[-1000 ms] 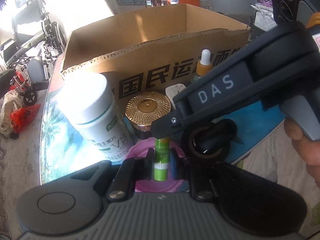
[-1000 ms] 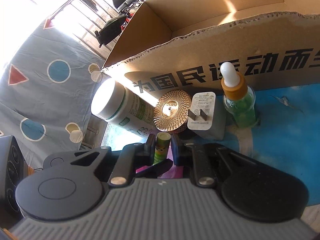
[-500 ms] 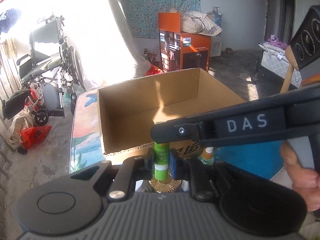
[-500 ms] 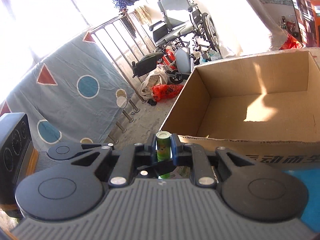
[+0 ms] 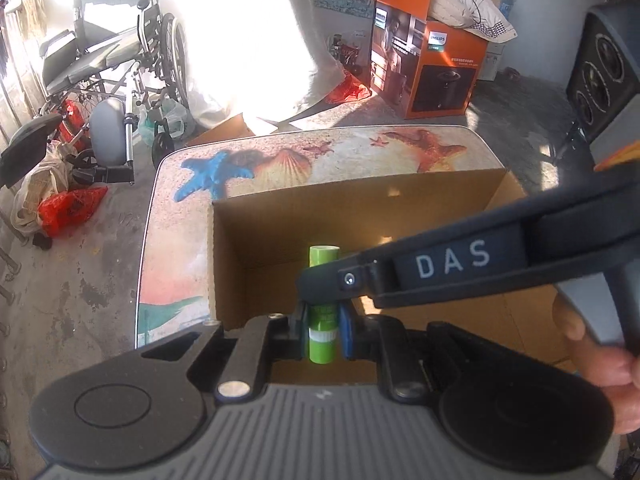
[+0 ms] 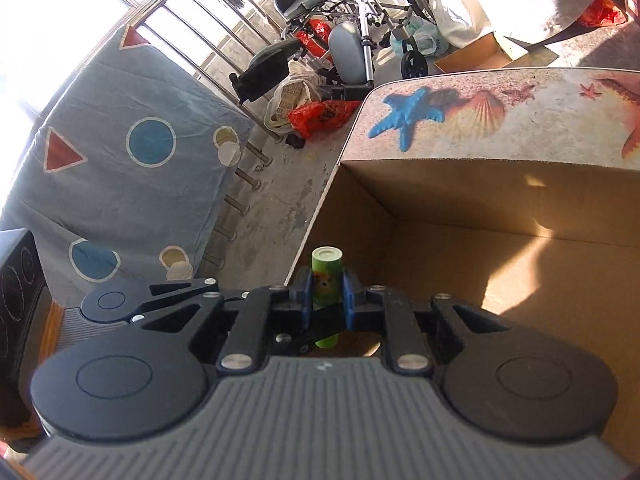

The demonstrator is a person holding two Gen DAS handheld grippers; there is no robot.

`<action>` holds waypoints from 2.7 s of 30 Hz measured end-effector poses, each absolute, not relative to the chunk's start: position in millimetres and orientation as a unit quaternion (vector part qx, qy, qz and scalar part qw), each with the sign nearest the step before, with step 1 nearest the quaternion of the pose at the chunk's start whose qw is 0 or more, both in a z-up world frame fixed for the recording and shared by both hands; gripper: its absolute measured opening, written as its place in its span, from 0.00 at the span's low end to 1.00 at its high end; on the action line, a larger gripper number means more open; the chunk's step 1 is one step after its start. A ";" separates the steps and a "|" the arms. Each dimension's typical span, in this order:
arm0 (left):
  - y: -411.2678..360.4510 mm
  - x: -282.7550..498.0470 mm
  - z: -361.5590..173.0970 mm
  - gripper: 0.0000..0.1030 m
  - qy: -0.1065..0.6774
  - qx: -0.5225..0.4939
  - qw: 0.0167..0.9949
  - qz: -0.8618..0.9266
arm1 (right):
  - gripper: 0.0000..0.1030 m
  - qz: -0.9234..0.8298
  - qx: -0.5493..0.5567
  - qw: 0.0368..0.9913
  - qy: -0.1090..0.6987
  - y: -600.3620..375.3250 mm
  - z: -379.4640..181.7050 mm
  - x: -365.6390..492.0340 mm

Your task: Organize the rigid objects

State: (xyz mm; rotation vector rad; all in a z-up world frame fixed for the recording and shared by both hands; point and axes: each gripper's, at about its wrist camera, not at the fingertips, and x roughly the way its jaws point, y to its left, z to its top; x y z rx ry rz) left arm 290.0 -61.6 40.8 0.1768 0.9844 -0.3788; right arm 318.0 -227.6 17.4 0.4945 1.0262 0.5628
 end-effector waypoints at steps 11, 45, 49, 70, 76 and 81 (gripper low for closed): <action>-70.3 333.5 -0.9 0.20 0.517 0.112 0.838 -0.137 | 0.15 0.262 0.234 0.725 0.592 -207.8 -86.1 406.6; 7.1 241.6 76.5 0.29 0.401 0.052 0.898 -0.175 | 0.52 0.170 0.210 0.632 0.726 -285.3 -71.9 290.7; 13.4 240.8 75.9 0.29 0.400 0.046 0.899 -0.172 | 0.55 0.149 0.222 0.590 0.762 -282.5 -105.2 286.8; 28.1 234.4 76.6 0.29 0.401 0.031 0.902 -0.154 | 0.21 0.174 0.243 0.681 0.668 -222.8 -78.6 357.6; 29.1 229.8 79.5 0.29 0.398 0.029 0.904 -0.152 | 0.26 0.195 0.209 0.706 0.648 -202.4 -64.1 372.6; 30.4 221.1 85.8 0.33 0.392 0.028 0.906 -0.156 | 0.55 0.201 0.197 0.713 0.643 -205.3 -48.1 362.8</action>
